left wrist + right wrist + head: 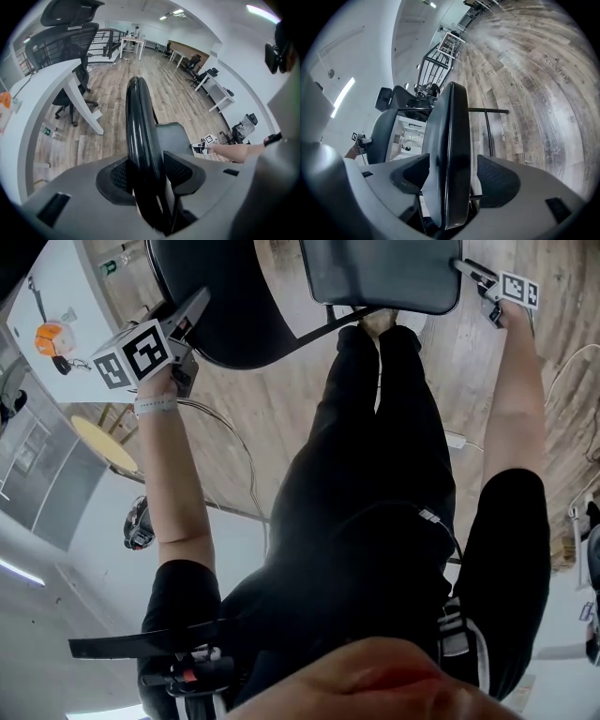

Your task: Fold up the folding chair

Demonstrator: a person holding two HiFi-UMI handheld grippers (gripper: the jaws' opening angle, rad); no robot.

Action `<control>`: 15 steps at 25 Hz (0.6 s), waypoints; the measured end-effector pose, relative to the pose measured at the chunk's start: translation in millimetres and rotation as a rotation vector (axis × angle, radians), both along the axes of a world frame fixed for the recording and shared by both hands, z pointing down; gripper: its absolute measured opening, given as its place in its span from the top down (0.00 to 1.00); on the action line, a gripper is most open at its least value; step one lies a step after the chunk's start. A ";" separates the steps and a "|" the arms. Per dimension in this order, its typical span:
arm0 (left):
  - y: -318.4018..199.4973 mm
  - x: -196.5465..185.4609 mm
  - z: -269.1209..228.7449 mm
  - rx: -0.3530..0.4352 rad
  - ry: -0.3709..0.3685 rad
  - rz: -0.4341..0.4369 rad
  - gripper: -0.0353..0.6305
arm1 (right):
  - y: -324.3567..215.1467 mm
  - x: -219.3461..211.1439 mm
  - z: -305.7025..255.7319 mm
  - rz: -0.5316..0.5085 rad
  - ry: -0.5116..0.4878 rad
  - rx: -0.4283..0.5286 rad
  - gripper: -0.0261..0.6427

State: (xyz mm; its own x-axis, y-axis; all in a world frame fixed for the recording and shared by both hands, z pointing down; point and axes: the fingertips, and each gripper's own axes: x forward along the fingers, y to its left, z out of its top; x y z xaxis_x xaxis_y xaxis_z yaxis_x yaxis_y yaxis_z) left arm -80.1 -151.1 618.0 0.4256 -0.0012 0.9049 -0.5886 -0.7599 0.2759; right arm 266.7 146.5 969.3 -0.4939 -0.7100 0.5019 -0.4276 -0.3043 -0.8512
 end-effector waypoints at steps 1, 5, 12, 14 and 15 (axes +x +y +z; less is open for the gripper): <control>-1.0 -1.8 2.1 -0.001 0.002 -0.009 0.69 | -1.1 -4.3 2.2 -0.008 -0.010 -0.002 0.52; -3.6 -2.9 1.7 -0.009 0.022 -0.032 0.73 | -5.7 -18.7 2.1 -0.034 -0.075 0.020 0.52; -3.2 -8.4 -0.1 -0.083 0.073 -0.068 0.80 | -24.0 -39.6 2.4 -0.036 -0.216 0.116 0.52; -2.4 -7.7 1.3 -0.094 0.080 -0.071 0.80 | -22.7 -40.6 6.7 -0.031 -0.243 0.127 0.52; -2.0 -6.7 2.0 -0.099 0.086 -0.074 0.81 | -22.0 -39.1 8.3 -0.039 -0.242 0.146 0.52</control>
State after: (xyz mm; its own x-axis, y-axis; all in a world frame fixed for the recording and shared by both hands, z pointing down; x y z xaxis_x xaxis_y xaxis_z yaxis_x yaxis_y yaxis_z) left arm -86.8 -153.1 620.0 0.5040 0.0524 0.8621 -0.6127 -0.6818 0.3997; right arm 227.6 124.5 977.6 -0.6152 -0.7443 0.2600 -0.2158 -0.1582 -0.9635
